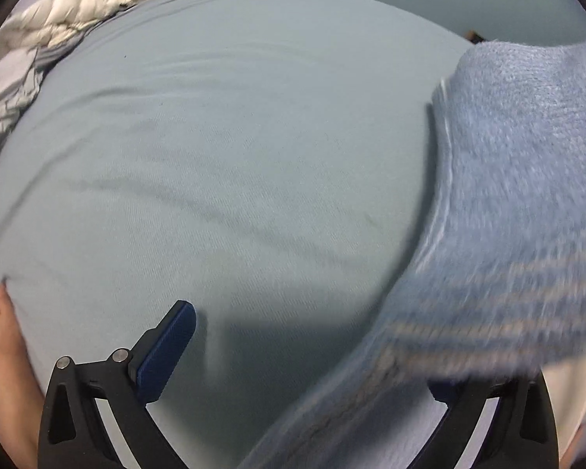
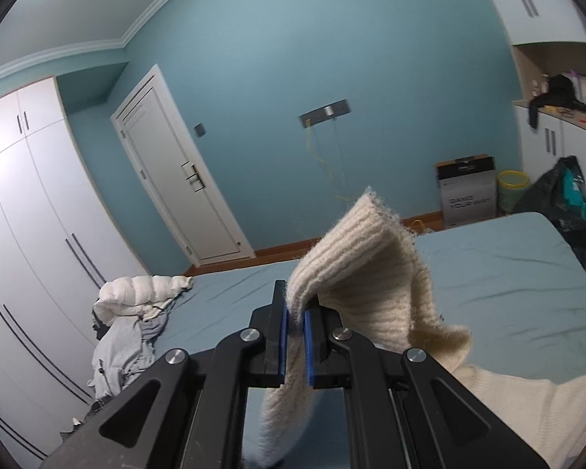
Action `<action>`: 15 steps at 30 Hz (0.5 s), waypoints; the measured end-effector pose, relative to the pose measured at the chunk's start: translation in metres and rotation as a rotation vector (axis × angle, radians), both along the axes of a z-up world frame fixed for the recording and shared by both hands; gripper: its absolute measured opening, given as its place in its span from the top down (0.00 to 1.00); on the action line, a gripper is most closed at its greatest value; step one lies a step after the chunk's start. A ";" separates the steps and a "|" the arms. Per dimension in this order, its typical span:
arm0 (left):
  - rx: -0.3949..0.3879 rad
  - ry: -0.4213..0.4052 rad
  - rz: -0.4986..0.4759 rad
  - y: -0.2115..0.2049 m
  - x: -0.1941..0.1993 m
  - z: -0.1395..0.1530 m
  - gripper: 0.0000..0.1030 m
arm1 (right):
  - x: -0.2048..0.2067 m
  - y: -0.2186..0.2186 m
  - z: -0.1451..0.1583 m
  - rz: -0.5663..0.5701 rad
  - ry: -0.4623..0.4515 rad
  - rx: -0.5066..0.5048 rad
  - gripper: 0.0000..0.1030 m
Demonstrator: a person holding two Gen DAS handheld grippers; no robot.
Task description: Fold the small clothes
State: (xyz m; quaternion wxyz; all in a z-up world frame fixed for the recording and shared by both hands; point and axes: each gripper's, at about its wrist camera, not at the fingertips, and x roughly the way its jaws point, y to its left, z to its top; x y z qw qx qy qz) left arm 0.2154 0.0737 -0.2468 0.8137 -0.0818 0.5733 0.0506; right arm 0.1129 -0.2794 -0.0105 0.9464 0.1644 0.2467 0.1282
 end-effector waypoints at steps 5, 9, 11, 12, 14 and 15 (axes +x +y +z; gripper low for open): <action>-0.042 0.119 -0.034 0.004 -0.038 0.010 0.00 | -0.039 -0.070 -0.067 -0.095 0.062 -0.020 0.97; -0.123 0.110 0.023 0.017 -0.046 0.021 0.00 | -0.070 -0.132 -0.191 -0.224 0.354 -0.087 0.92; -0.073 0.067 0.022 0.016 -0.045 0.029 0.00 | -0.088 -0.171 -0.271 -0.310 0.616 -0.176 0.87; -0.021 0.041 0.015 0.014 -0.043 0.034 0.00 | -0.095 -0.186 -0.290 -0.348 0.681 -0.186 0.87; 0.026 0.007 0.002 0.011 -0.031 0.039 0.00 | -0.116 -0.226 -0.310 -0.479 0.774 -0.125 0.87; 0.042 -0.011 -0.008 0.008 -0.028 0.042 0.00 | -0.120 -0.236 -0.308 -0.500 0.780 -0.093 0.87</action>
